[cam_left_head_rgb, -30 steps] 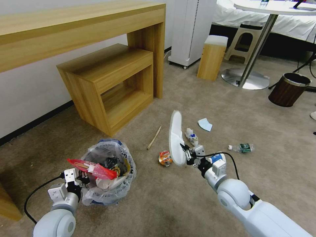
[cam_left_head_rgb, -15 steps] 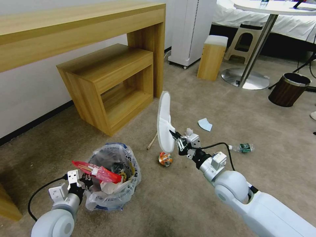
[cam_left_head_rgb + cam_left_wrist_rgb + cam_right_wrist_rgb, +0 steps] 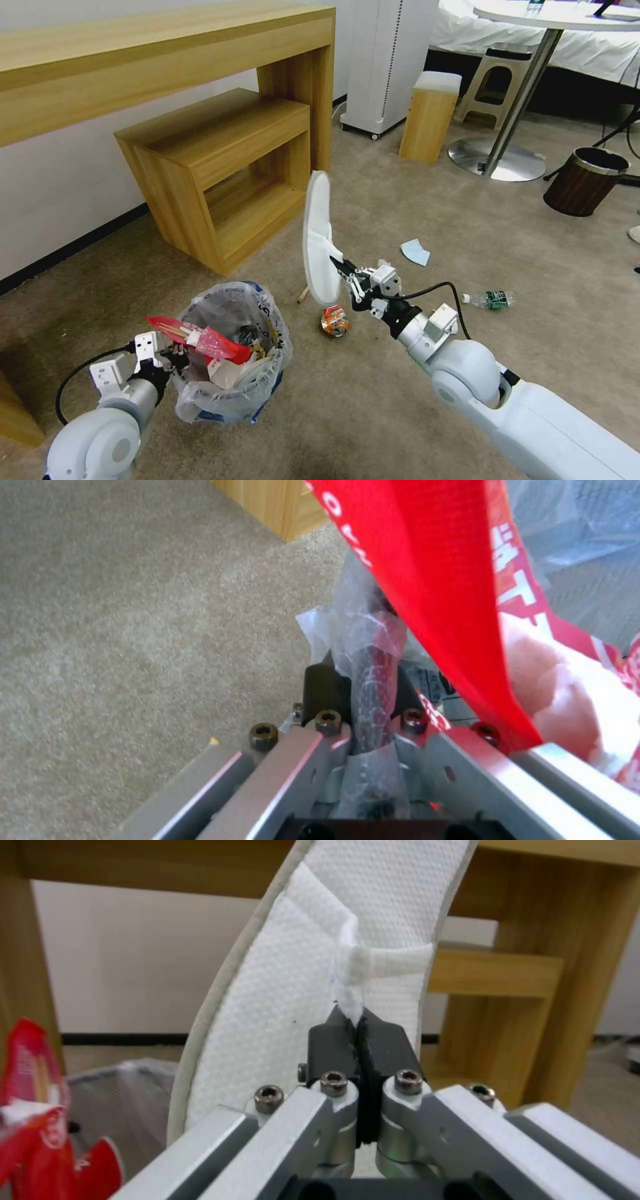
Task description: Pick up the trash bin and place the garbage on the floor into it.
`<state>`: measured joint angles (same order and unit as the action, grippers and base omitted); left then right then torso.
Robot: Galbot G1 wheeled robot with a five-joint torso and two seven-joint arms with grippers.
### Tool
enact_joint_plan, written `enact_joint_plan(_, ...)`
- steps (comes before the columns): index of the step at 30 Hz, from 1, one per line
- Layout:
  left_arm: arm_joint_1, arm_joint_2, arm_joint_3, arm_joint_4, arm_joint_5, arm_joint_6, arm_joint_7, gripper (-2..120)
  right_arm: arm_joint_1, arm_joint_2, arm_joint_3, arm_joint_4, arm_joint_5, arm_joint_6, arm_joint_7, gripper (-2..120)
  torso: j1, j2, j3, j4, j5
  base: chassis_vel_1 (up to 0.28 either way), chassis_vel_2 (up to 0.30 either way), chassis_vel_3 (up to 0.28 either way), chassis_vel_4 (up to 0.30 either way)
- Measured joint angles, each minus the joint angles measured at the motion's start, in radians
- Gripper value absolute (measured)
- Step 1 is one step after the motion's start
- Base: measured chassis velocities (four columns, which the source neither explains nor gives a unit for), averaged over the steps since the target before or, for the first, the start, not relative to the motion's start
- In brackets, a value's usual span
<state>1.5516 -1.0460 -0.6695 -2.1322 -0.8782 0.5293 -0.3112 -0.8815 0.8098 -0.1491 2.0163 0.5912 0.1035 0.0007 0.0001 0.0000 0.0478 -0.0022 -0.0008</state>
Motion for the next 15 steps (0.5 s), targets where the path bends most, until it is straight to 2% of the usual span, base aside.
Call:
enact_joint_plan(8, -0.018, 0.06, 0.035, 0.025, 0.014, -0.008, 0.069, 0, 0.057, 0.006, -0.043, -0.011, 0.03, 0.016, -0.031, 0, 0.0, 0.0, 0.0, 0.0, -0.0001, 0.0, 0.0, 0.0, 0.0)
enact_joint_plan(15, -0.045, 0.107, 0.086, 0.043, -0.005, -0.007, 0.073, 0, 0.12, 0.017, -0.098, -0.015, 0.067, 0.026, -0.034, 0, 0.0, 0.0, 0.0, -0.0001, 0.0, 0.0, 0.0, 0.0, 0.0)
